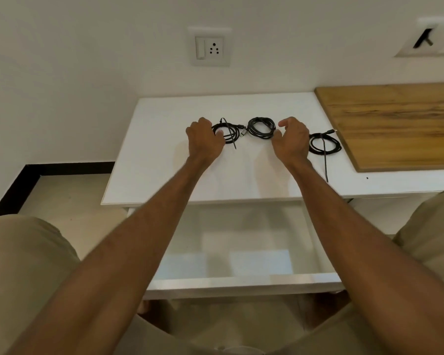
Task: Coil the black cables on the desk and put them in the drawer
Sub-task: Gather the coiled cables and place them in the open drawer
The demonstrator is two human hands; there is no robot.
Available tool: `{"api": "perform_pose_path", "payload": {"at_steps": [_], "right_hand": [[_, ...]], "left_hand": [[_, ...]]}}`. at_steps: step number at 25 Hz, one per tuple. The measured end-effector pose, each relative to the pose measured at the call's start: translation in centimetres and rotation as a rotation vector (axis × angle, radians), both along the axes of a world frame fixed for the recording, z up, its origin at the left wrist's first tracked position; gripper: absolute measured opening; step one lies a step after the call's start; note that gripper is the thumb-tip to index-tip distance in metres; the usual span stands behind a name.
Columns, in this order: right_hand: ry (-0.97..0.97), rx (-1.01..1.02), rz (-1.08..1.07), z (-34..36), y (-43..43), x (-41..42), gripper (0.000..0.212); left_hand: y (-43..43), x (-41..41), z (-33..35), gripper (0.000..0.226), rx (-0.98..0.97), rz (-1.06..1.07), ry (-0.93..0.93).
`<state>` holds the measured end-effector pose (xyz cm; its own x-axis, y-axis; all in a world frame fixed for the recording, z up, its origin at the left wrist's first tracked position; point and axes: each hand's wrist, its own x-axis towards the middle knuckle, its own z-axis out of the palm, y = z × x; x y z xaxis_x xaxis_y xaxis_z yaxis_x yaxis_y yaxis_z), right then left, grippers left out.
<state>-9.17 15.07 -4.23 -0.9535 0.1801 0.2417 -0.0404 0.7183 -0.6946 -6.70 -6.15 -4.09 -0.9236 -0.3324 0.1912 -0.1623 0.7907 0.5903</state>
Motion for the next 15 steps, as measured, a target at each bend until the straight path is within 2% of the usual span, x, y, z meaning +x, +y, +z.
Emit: {"api": "perform_pose_path", "payload": {"at_steps": [2, 5, 9, 12, 15], "right_hand": [[-0.06, 0.004, 0.027, 0.2, -0.6, -1.0, 0.024], [-0.079, -0.006, 0.014, 1.0, -1.3, -1.4, 0.02], [-0.159, 0.036, -0.032, 2.2, -1.5, -1.3, 0.022], [-0.266, 0.106, -0.035, 3.1, -1.5, -0.3, 0.031], [-0.357, 0.198, 0.036, 3.3, -1.8, 1.4, 0.018]], "left_hand": [[0.7, -0.8, -0.1, 0.039, 0.014, 0.004, -0.072], [1.5, -1.2, 0.5, 0.044, 0.046, 0.05, -0.086], [1.3, -1.2, 2.0, 0.029, 0.057, 0.133, -0.186], [1.3, 0.0, 2.8, 0.029, 0.003, 0.133, -0.242], [1.2, 2.0, 3.3, 0.025, -0.024, 0.123, -0.292]]}}
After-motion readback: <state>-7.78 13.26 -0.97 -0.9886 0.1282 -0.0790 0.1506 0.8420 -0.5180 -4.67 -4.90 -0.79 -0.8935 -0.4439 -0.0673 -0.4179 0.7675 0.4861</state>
